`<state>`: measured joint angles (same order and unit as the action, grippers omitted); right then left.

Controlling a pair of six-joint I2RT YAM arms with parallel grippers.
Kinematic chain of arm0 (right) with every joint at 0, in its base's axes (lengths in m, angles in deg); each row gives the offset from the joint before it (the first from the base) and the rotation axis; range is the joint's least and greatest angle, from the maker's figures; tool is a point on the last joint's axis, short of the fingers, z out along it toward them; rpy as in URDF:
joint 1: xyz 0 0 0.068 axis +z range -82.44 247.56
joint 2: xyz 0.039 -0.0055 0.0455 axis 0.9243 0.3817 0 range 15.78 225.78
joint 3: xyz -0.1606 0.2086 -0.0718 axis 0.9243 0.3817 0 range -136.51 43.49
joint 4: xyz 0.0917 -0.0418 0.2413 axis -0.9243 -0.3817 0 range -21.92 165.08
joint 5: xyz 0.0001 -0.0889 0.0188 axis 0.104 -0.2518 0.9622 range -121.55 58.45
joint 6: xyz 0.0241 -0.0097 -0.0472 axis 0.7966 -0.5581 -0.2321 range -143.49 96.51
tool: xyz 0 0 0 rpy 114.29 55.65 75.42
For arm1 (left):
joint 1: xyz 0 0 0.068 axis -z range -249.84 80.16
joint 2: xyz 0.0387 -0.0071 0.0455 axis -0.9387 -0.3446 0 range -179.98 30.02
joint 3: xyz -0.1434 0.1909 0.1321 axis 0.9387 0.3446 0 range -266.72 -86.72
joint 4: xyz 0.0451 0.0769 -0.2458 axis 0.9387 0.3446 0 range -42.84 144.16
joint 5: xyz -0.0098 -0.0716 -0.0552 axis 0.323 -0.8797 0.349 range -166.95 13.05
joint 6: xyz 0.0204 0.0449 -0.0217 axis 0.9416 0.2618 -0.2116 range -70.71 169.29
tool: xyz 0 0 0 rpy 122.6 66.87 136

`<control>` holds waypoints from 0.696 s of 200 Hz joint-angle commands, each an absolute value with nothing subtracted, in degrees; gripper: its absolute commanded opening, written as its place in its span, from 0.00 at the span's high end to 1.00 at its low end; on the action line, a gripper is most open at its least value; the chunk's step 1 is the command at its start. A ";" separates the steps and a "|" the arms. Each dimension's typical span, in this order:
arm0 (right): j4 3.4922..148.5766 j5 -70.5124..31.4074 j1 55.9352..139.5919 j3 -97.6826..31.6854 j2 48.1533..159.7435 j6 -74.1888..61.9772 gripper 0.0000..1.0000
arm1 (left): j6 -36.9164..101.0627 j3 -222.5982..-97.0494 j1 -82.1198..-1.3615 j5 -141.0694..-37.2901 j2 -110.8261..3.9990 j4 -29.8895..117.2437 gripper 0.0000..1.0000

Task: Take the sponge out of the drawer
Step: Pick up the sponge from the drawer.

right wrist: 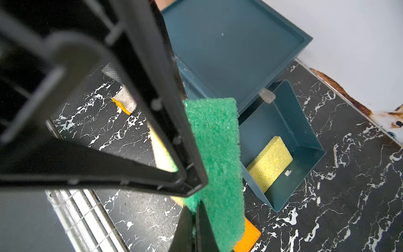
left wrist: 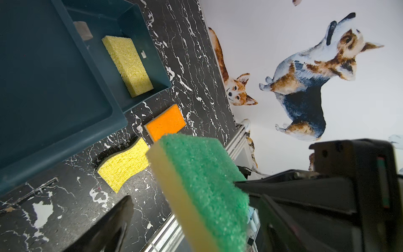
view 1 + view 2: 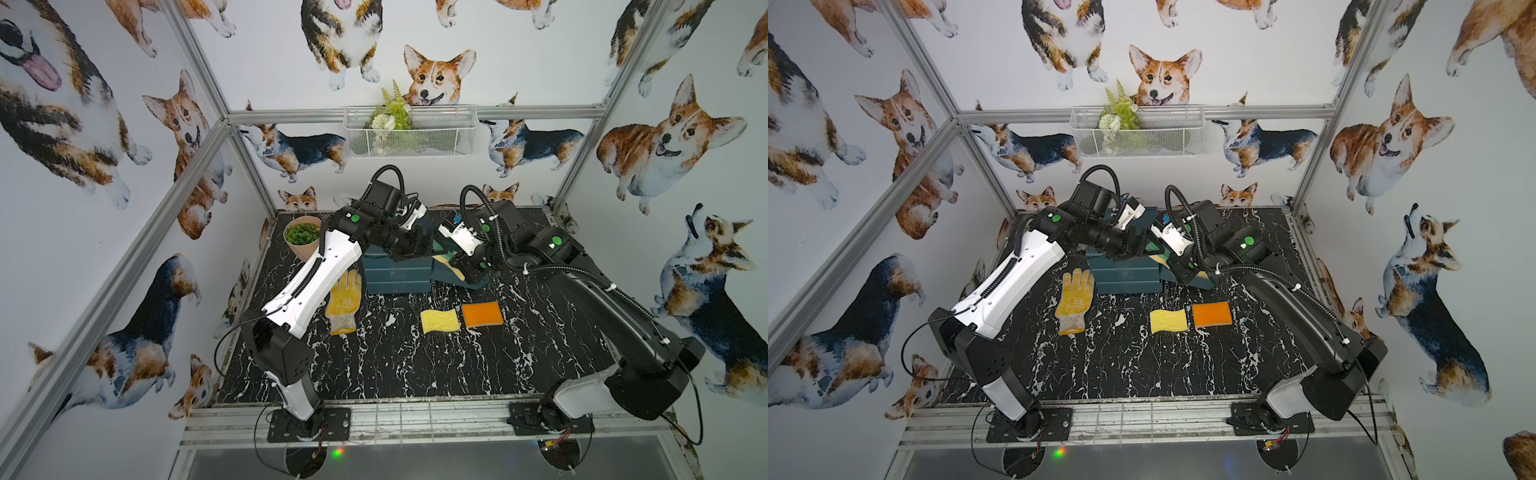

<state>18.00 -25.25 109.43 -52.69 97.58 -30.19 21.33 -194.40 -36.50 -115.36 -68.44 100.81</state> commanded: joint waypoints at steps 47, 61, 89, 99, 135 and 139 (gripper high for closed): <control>20.55 -28.80 111.45 -51.72 95.93 -32.54 1.00 | 19.14 -193.05 -36.59 -118.26 -68.83 97.87 0.43; 20.80 -29.15 111.72 -51.83 96.03 -32.48 1.00 | 19.03 -193.15 -36.53 -118.61 -68.95 97.62 0.54; 21.77 -29.81 111.77 -51.44 95.96 -32.02 1.00 | 18.97 -193.09 -36.55 -119.19 -69.04 97.26 0.92; 21.95 -29.96 111.77 -51.41 96.03 -31.88 1.00 | 18.95 -193.09 -36.53 -119.25 -69.21 97.26 1.00; 22.60 -31.17 111.78 -51.17 96.37 -31.50 0.99 | 19.18 -193.03 -36.59 -118.57 -68.73 97.21 1.00; 22.74 -31.55 111.83 -51.17 96.38 -31.28 0.97 | 19.30 -192.92 -36.60 -118.23 -68.64 97.30 1.00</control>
<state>19.56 -29.73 111.79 -51.31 96.21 -31.13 18.86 -193.09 -36.43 -120.09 -68.96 96.52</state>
